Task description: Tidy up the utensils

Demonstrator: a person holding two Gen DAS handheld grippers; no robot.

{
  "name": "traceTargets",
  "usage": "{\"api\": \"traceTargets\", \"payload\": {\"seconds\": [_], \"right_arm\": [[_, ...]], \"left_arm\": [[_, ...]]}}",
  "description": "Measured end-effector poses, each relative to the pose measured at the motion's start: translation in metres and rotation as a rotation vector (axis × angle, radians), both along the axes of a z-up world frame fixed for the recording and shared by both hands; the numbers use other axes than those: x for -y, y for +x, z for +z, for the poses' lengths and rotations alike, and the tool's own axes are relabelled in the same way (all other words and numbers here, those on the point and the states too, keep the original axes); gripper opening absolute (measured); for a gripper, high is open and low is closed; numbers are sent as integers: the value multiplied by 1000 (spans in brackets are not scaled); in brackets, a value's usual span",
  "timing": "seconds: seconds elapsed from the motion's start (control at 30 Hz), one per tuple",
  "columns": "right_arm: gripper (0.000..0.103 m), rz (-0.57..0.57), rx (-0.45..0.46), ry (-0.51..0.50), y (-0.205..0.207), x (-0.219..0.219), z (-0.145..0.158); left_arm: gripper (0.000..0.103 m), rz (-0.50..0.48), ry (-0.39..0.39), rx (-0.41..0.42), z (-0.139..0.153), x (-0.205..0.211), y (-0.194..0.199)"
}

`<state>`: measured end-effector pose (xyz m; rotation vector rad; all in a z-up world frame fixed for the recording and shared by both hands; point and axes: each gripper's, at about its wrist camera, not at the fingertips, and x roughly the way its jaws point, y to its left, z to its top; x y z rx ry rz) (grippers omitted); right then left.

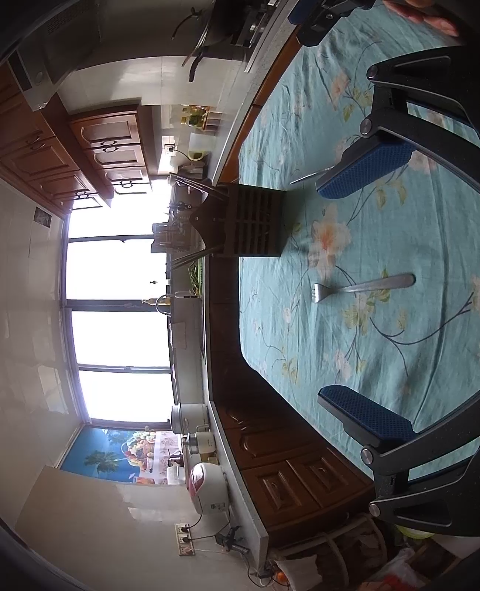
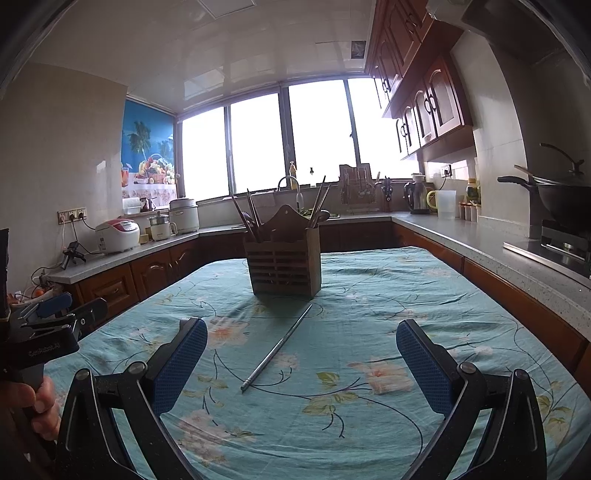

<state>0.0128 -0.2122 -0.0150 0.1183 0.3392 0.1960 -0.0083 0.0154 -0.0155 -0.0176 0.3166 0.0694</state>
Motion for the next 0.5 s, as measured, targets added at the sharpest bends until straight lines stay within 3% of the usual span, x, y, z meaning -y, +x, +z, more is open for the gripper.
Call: {"api": "traceTargets", "payload": {"seconds": [0.5], "right_arm": [[103, 13, 5, 9, 1, -1, 4]], "left_arm": [[101, 4, 3, -1, 2, 8, -1]]}}
